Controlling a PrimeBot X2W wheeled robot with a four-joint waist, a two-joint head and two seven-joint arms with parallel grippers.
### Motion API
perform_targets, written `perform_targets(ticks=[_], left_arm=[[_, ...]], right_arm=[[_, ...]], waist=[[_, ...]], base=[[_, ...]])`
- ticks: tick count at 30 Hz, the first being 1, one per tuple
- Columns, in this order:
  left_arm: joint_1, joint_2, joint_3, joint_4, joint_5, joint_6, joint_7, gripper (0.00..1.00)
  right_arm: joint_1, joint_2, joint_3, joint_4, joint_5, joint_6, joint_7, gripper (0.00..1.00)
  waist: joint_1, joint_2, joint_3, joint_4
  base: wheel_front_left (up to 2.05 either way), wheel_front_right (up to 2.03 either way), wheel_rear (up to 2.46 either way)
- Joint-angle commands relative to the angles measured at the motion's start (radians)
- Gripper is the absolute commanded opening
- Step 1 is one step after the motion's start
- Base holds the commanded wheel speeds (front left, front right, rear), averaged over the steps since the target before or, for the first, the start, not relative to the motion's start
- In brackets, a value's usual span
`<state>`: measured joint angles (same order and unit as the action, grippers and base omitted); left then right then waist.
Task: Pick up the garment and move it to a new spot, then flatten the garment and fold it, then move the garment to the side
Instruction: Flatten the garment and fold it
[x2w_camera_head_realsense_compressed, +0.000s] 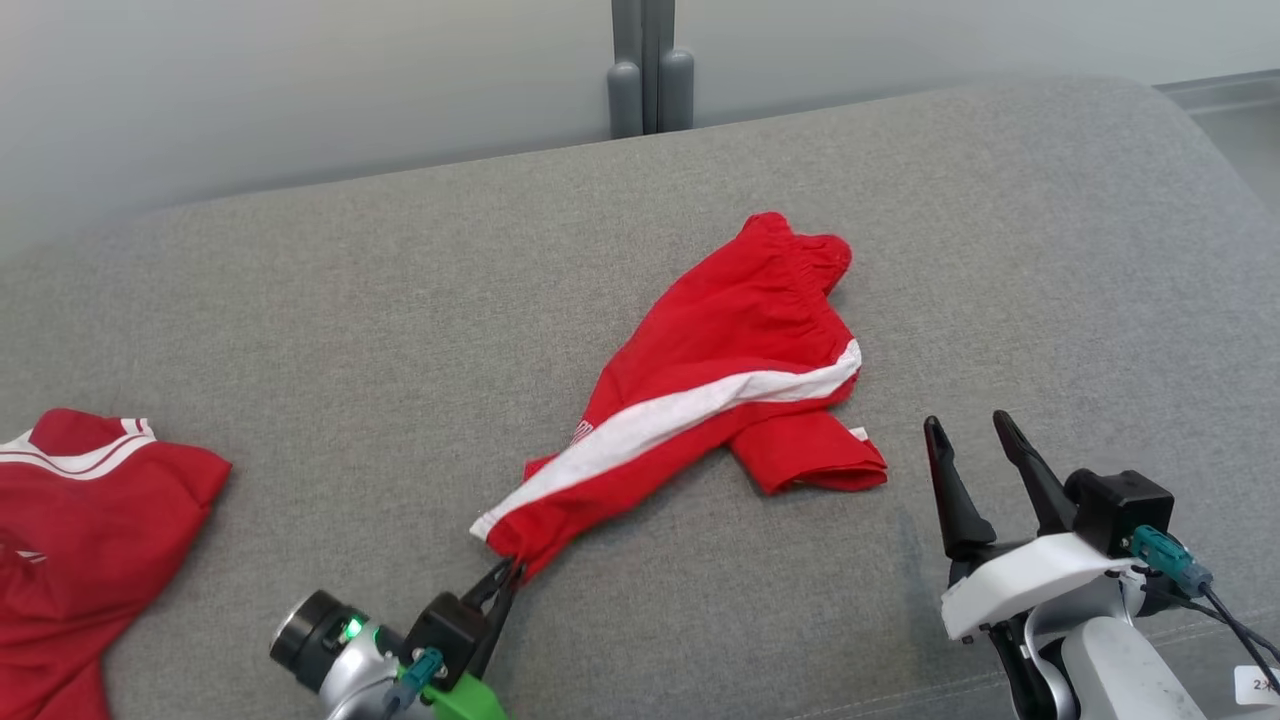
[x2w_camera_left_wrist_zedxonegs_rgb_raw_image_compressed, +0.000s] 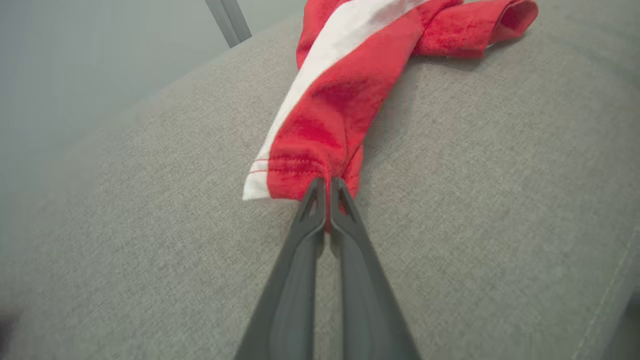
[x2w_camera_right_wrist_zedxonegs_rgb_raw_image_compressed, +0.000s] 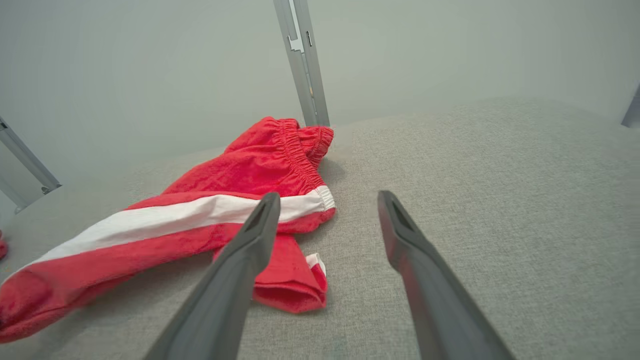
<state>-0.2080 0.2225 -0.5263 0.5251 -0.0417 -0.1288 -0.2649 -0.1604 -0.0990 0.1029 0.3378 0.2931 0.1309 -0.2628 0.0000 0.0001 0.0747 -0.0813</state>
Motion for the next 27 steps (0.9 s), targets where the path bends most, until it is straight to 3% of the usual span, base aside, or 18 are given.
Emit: perform_targets(ticks=[1, 7, 14, 20, 27], left_arm=[[0.024, 0.005, 0.001, 0.029, -0.002, -0.002, 0.001, 1.00], [0.066, -0.019, 0.035, 0.097, -0.029, 0.025, 0.001, 1.00], [0.120, -0.092, 0.186, 0.041, -0.131, 0.051, 0.001, 1.00], [0.102, -0.152, 0.271, 0.057, -0.205, 0.023, 0.001, 1.00], [-0.011, -0.171, 0.257, 0.147, -0.285, 0.003, 0.001, 1.00]], right_arm=[[0.015, -0.008, -0.003, 0.005, 0.003, 0.000, -0.003, 1.00], [0.033, -0.016, -0.018, 0.004, 0.008, 0.000, -0.003, 1.00], [0.043, -0.004, -0.038, -0.002, 0.006, 0.000, -0.003, 1.00], [0.043, 0.007, -0.031, -0.004, 0.004, 0.000, -0.003, 1.00], [0.027, 0.010, -0.005, -0.003, 0.003, 0.000, -0.003, 1.00]], waist=[[0.0000, -0.0001, -0.018, -0.004], [0.0000, -0.0001, -0.050, -0.004], [0.0000, -0.0001, -0.076, 0.014], [0.0000, -0.0001, -0.080, 0.022], [0.0000, -0.0001, -0.061, -0.001]], base=[[0.00, 0.00, 0.00], [0.00, 0.00, 0.00], [0.00, 0.00, 0.00], [0.00, 0.00, 0.00], [0.00, 0.00, 0.00]])
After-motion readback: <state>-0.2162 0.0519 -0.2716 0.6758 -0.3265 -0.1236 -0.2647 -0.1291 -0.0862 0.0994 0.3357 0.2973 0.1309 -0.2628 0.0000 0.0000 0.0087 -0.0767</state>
